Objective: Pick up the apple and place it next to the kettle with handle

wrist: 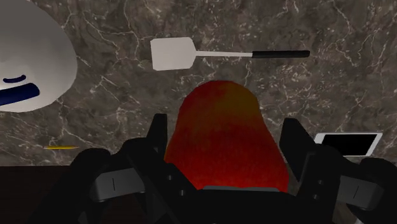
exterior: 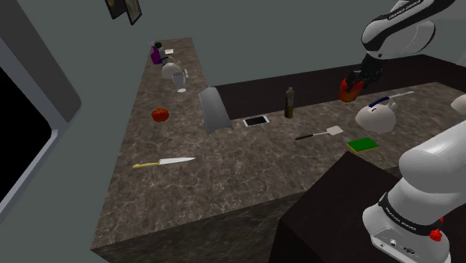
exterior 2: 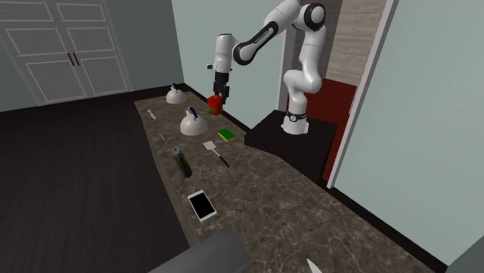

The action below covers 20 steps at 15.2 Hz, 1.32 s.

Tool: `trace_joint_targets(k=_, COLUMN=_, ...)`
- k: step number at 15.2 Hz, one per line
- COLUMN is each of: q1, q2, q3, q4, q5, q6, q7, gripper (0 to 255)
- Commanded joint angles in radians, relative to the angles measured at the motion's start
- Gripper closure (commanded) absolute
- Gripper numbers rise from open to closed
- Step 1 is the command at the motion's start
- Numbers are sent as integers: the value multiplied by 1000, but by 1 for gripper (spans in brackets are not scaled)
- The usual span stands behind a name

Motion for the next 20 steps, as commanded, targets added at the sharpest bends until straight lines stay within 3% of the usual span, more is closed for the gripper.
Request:
trace_joint_targets(k=1, q1=-17, q2=22, q3=-40, q4=29, q5=11, q6=-11, q7=-66, gripper=255)
trace_joint_targets(k=5, q1=-48, q2=87, q3=-118, q4=103, q5=51, q6=-34, q7=-202, gripper=255)
trace_joint_targets(k=20, q1=-35, q2=228, q3=-130, q4=24, q5=180, q6=163, q7=-312, gripper=255)
